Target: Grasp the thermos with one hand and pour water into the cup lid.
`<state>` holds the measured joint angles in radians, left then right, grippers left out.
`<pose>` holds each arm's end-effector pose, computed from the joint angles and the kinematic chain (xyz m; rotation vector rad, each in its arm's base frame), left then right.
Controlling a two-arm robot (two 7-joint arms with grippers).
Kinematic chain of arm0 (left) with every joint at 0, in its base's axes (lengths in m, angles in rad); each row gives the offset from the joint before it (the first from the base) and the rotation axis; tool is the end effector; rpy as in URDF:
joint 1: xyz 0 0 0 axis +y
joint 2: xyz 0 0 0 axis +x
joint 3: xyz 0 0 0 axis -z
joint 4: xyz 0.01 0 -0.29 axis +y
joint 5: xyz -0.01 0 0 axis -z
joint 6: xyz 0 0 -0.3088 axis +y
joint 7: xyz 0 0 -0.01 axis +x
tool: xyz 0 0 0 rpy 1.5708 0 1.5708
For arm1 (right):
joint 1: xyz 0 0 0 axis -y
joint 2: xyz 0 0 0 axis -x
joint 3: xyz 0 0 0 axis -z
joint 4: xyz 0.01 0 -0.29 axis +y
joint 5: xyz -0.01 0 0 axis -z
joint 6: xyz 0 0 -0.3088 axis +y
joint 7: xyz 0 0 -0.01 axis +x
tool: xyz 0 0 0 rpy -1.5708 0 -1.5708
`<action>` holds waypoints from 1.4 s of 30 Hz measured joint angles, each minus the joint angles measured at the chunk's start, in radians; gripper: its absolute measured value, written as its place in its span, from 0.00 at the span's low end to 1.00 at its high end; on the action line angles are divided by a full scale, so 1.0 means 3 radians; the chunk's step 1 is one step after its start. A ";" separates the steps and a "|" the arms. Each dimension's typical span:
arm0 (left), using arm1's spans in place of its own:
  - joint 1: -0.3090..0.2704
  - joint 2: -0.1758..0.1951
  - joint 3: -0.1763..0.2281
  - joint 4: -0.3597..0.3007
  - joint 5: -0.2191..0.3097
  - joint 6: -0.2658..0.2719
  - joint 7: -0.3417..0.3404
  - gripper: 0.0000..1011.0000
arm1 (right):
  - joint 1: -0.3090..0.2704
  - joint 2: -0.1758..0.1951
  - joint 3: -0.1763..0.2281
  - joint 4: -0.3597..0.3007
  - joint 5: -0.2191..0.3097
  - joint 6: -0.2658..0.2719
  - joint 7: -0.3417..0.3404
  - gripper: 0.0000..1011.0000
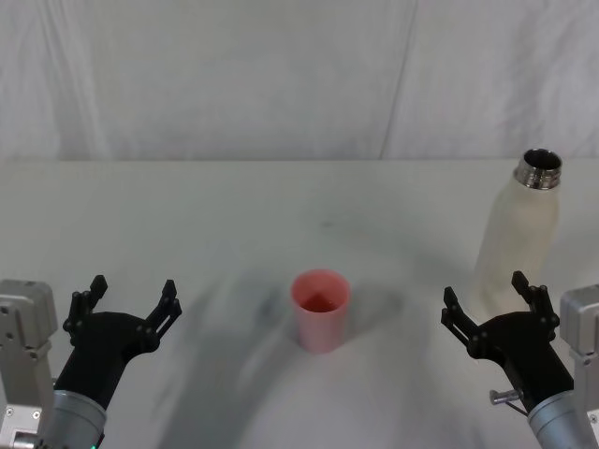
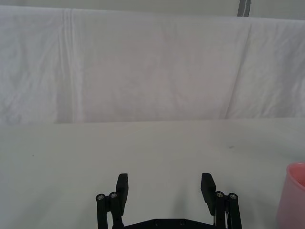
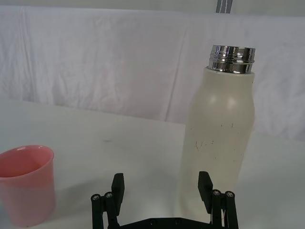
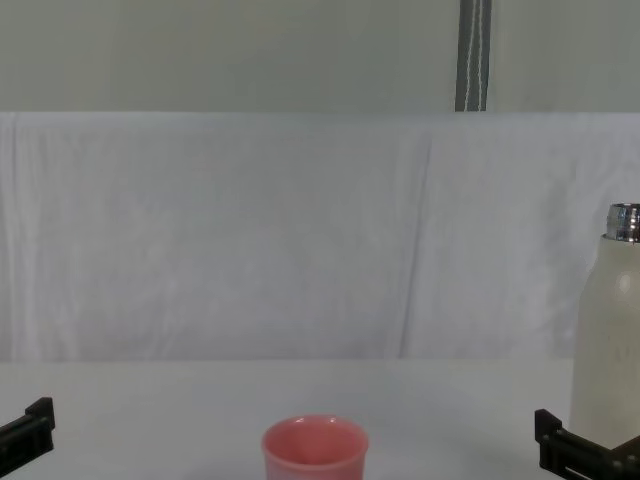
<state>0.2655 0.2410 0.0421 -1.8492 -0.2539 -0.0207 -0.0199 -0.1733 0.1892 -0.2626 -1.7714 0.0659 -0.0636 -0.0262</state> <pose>0.2530 0.0376 -0.2852 -0.0380 0.0142 1.4460 0.2658 0.0383 -0.2976 -0.0032 -0.0887 -1.3019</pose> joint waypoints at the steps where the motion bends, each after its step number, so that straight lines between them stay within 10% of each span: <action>1: 0.0000 0.0000 0.0000 0.0000 0.0000 0.0000 0.0000 0.99 | 0.0000 0.0000 0.0000 0.0000 0.0000 0.0000 0.0000 0.99; 42: 0.0000 0.0000 0.0000 0.0000 0.0000 0.0000 0.0000 0.99 | -0.0016 -0.0014 0.0036 -0.0011 0.0022 0.0000 0.0016 0.99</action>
<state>0.2655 0.2410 0.0421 -1.8492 -0.2538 -0.0208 -0.0199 -0.1782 0.1850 -0.2517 -1.7748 0.0724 -0.0635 -0.0215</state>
